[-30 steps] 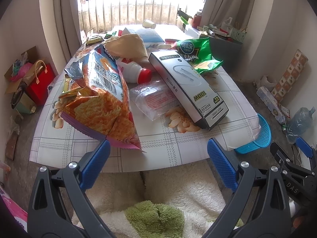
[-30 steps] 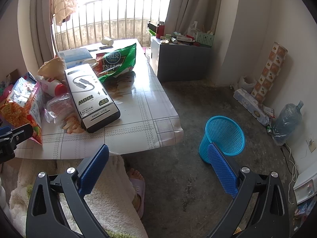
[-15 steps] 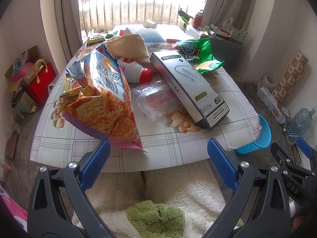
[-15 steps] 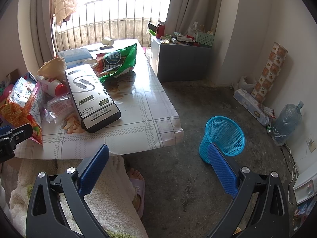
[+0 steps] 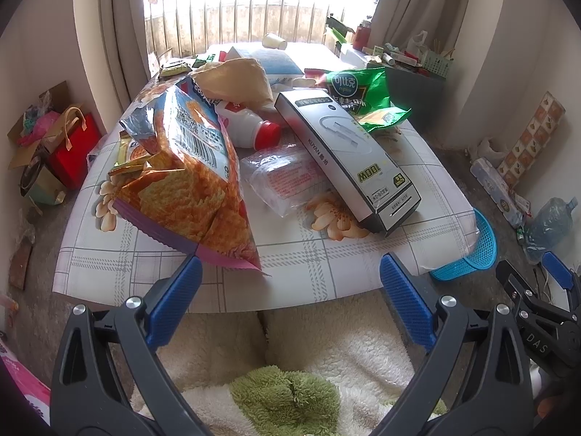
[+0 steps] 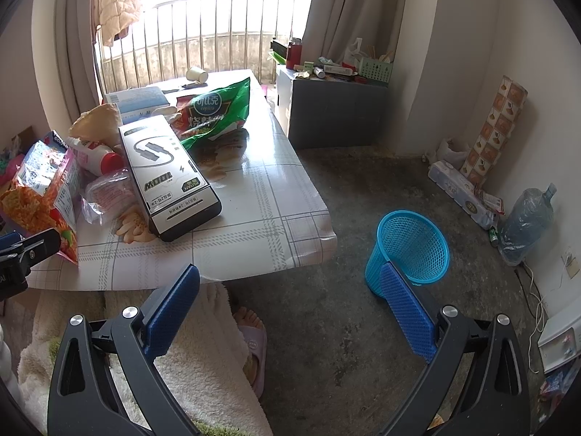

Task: Collect trash

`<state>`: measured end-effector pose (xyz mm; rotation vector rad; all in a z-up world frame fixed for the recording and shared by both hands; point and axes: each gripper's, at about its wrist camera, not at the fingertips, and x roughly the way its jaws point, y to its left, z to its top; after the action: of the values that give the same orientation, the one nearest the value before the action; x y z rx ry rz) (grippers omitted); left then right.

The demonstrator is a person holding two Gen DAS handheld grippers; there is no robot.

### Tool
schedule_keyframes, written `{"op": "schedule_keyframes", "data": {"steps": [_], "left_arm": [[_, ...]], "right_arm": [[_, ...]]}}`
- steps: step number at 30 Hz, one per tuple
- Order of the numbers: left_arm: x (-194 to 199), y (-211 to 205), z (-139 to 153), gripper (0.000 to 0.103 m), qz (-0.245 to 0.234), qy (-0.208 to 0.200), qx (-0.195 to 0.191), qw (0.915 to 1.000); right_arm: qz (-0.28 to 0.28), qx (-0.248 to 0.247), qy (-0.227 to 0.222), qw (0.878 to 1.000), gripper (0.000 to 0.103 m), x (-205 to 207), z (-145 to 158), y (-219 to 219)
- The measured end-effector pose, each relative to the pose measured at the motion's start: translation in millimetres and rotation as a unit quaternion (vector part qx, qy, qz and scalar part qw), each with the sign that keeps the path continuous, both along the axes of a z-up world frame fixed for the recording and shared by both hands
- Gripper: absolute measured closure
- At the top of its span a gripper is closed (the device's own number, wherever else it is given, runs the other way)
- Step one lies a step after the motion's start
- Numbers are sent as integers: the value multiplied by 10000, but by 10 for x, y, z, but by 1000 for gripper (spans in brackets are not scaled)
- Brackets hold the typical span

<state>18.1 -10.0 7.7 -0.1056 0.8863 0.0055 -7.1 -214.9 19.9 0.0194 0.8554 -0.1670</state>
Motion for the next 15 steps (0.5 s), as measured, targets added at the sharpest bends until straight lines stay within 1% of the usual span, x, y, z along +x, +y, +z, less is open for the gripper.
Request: {"op": "schedule_keyframes", "data": {"steps": [3,6,10,13,14,15], "left_arm": [[-47,19,59,9,-132,-226,-90,9996],[-119,112,180,9,-349,-689,-272,9966],[-199,378,375,9,-464,-1427,-435,9877],[-244,598,484,9,-326,-2000,-398,9784],[-245,664,501,9,-277,-2120,-371,9762],[-233,722,503,9,-227,-2154,-354,9756]], "right_arm": [[-9,24,-15,10000,6,2,0,2],[-12,53,-23,10000,6,35,-2,3],[-9,208,-136,9997,6,107,34,-7],[64,349,-321,9989,6,166,78,17],[120,386,-389,9984,6,191,90,37],[185,418,-448,9979,6,224,103,60]]}}
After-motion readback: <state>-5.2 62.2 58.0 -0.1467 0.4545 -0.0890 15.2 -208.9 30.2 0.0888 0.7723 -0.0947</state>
